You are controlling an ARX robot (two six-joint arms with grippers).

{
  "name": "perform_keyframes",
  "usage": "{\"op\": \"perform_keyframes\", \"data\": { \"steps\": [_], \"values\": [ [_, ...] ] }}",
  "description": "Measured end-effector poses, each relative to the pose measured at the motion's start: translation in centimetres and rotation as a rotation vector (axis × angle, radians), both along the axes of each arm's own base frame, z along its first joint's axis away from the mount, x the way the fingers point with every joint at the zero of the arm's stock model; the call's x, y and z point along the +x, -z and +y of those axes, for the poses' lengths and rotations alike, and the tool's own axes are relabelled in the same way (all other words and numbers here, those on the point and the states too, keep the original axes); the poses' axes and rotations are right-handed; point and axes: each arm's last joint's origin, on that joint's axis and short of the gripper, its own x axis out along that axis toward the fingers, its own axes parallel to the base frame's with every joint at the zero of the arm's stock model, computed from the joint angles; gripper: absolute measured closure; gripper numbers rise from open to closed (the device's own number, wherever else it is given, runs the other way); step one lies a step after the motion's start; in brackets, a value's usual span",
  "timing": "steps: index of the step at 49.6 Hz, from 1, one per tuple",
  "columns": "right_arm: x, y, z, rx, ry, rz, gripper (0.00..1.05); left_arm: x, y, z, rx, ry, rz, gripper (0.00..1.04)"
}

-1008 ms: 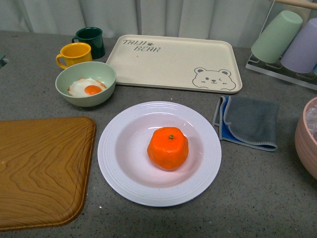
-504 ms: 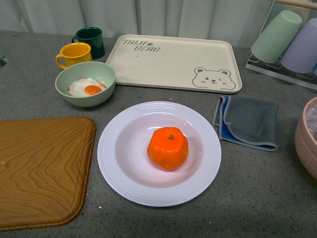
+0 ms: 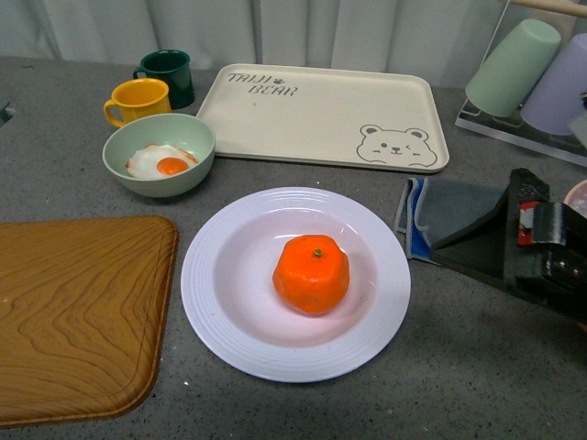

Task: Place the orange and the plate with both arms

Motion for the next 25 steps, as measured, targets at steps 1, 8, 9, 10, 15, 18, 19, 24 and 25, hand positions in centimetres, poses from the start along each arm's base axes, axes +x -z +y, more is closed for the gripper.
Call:
{"op": "perform_keyframes", "data": {
  "steps": [1, 8, 9, 10, 15, 18, 19, 24, 25],
  "values": [
    [0.2, 0.2, 0.0, -0.002, 0.0, 0.016, 0.09, 0.0, 0.0, 0.0, 0.0, 0.0, 0.0, 0.07],
    [1.7, 2.0, 0.4, 0.001, -0.013, 0.104, 0.09, 0.0, 0.0, 0.0, 0.0, 0.0, 0.0, 0.07],
    [2.0, 2.1, 0.5, 0.012, -0.015, 0.11, 0.09, 0.0, 0.0, 0.0, 0.0, 0.0, 0.0, 0.07],
    [2.2, 2.2, 0.6, 0.016, -0.016, 0.11, 0.09, 0.0, 0.0, 0.0, 0.0, 0.0, 0.0, 0.07],
    [3.4, 2.6, 1.5, 0.038, -0.021, 0.117, 0.09, 0.0, 0.0, 0.0, 0.0, 0.0, 0.0, 0.07],
    [3.8, 3.0, 1.9, 0.045, -0.021, 0.129, 0.09, 0.0, 0.0, 0.0, 0.0, 0.0, 0.0, 0.07],
    [4.0, 3.1, 2.0, 0.047, -0.02, 0.133, 0.09, 0.0, 0.0, 0.0, 0.0, 0.0, 0.0, 0.07],
    [4.5, 4.0, 2.7, 0.061, -0.012, 0.166, 0.09, 0.0, 0.0, 0.0, 0.0, 0.0, 0.0, 0.07],
    [4.6, 4.1, 2.7, 0.063, -0.011, 0.169, 0.09, 0.0, 0.0, 0.0, 0.0, 0.0, 0.0, 0.07]
  ]
}}
